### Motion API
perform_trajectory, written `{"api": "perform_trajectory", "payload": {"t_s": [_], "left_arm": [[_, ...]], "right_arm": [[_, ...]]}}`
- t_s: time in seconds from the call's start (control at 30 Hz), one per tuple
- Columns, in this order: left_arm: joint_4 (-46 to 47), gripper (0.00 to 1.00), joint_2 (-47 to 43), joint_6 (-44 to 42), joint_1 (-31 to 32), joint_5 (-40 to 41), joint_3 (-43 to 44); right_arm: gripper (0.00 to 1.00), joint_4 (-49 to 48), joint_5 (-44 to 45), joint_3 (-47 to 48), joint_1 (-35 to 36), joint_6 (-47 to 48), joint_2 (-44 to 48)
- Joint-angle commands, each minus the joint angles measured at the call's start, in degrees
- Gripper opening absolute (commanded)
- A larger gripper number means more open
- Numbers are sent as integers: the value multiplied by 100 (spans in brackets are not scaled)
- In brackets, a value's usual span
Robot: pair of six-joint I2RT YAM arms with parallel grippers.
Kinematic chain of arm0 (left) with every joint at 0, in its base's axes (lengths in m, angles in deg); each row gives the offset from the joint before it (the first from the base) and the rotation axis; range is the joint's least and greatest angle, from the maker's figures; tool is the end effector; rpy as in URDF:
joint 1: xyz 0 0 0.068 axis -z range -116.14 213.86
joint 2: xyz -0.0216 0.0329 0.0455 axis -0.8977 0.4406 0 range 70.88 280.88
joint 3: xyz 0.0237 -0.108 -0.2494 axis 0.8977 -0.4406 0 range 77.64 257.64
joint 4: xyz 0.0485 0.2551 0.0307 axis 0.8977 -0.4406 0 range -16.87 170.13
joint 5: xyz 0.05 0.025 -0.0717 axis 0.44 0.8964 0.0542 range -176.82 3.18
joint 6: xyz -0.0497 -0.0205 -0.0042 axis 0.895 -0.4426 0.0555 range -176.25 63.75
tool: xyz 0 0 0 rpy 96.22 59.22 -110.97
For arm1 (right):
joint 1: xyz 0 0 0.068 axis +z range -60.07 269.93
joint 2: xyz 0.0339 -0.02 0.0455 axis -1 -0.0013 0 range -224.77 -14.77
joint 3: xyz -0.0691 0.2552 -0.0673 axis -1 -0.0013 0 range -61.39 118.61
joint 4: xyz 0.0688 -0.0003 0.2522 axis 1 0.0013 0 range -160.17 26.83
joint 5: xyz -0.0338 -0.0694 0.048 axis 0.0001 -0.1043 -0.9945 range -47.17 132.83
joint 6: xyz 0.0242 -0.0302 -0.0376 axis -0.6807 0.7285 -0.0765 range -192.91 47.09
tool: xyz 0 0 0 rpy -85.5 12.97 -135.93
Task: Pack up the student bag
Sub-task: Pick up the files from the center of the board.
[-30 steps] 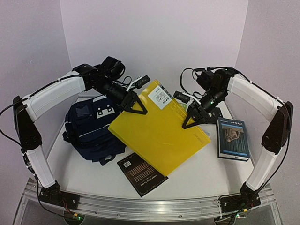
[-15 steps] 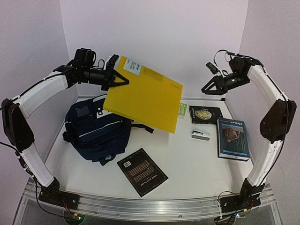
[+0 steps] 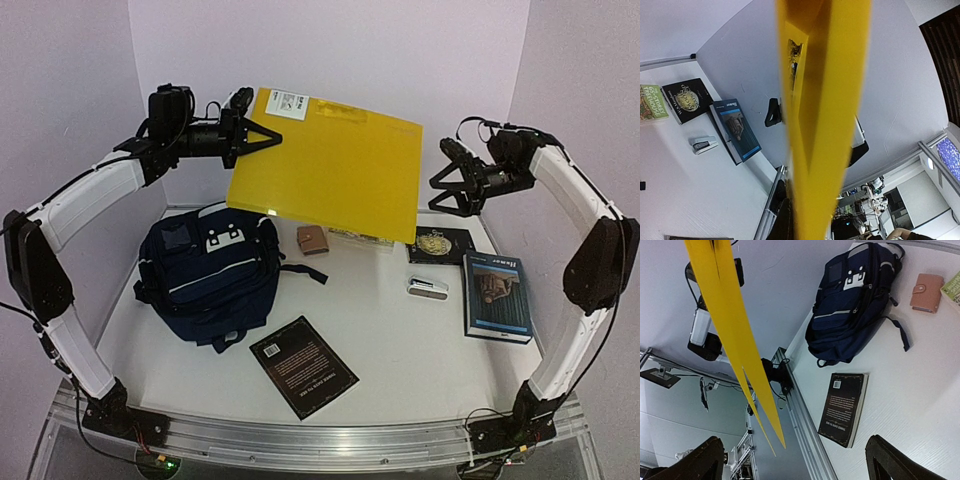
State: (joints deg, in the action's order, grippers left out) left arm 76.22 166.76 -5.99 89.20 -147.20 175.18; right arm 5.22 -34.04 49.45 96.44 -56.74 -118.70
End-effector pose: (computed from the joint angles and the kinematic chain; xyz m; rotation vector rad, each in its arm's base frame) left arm 0.3318 -0.1914 0.4396 0.5602 1.8602 -1.7786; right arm 0.3435 0.0741 0.3823 -0.7423 2.0485 1.6692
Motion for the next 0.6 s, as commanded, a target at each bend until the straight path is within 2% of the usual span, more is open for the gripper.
{"api": "perform_trajectory", "payload": {"t_s": [0.0,0.13,0.4,0.57], "left_arm": [[1050,0,-20,585,-3,-361,98],[1515,0,-71,898,6,-335,-169],[1863,0,-189,1077,70,-169,-540],[2159,0,-281,1274,76,-59,-884]], "right_arm": [[96,-275,-384,-71,215,-259,235],[89,-499,-372,104,563,-495,189],[54,-1421,-245,261,710,-1639,13],[36,-1854,-215,288,711,-2208,-15]]}}
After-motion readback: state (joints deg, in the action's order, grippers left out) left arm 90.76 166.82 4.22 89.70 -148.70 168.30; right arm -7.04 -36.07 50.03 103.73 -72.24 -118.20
